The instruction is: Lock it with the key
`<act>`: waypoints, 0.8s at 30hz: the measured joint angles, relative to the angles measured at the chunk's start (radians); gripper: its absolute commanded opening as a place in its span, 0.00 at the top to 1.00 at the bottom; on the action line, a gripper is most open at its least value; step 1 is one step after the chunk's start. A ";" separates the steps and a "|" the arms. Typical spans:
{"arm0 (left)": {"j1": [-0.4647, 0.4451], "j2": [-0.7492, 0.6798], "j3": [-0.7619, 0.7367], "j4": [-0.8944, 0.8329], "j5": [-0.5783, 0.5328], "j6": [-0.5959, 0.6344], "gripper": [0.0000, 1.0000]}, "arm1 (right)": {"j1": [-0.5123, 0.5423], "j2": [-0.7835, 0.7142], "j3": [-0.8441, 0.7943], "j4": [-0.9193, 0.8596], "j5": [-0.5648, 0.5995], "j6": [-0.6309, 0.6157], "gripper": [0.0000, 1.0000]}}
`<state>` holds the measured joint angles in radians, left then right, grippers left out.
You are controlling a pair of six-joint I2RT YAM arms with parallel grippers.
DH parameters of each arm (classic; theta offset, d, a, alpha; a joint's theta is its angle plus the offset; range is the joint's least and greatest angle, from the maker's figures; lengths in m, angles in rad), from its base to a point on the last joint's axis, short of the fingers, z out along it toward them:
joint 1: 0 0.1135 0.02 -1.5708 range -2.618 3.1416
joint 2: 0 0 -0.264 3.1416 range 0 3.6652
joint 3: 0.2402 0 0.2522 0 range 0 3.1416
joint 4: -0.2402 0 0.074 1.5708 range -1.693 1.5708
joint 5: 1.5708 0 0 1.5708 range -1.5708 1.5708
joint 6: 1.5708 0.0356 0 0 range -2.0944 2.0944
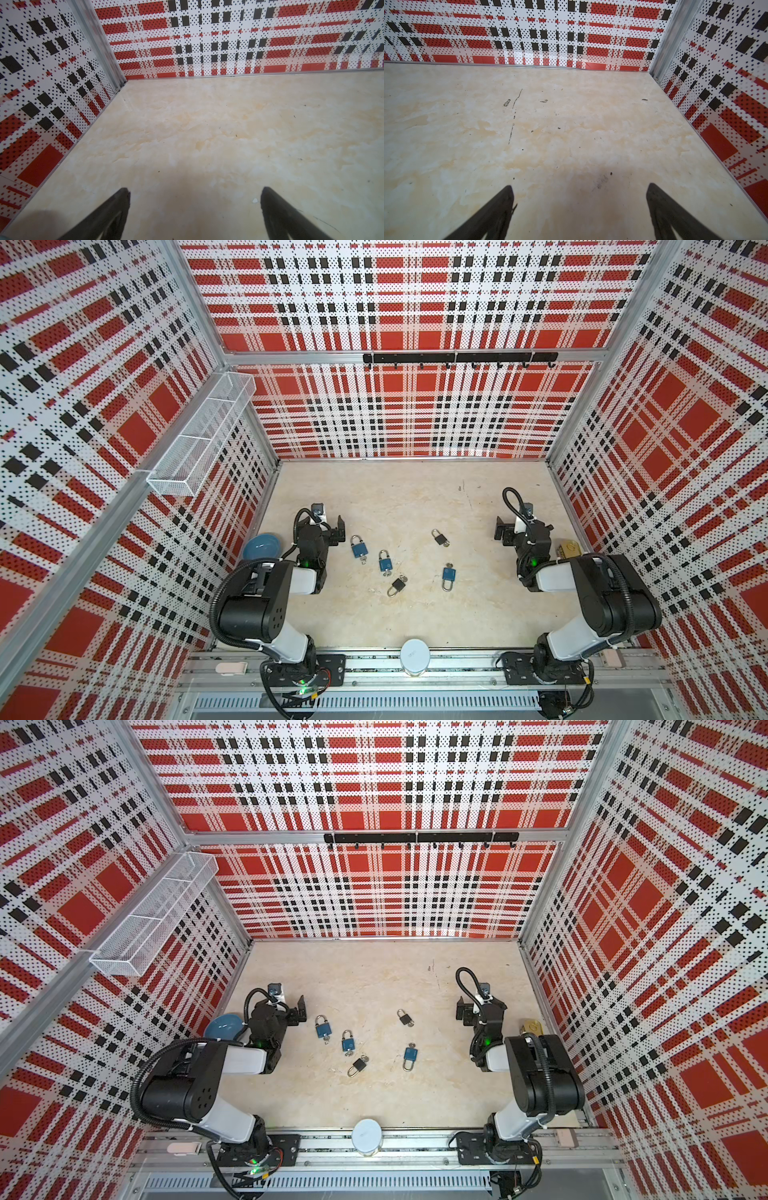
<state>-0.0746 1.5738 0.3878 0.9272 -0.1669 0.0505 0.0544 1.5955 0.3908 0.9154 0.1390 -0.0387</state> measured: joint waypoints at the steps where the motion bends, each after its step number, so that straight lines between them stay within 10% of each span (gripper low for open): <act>1: 0.000 0.000 0.000 0.000 0.000 0.000 0.01 | 0.000 0.000 0.000 0.000 0.000 0.000 0.00; 12: -0.008 -0.006 0.000 -0.009 -0.030 0.002 0.02 | -0.005 -0.011 0.003 -0.032 0.000 0.001 0.00; 24: -0.155 -0.369 0.216 -0.422 -0.173 -0.122 0.10 | 0.069 -0.306 0.332 -0.608 -0.008 0.064 0.22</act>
<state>-0.2298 1.2053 0.6033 0.5049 -0.3401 -0.0719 0.1238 1.2896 0.7231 0.3069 0.1310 0.0254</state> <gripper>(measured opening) 0.907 0.802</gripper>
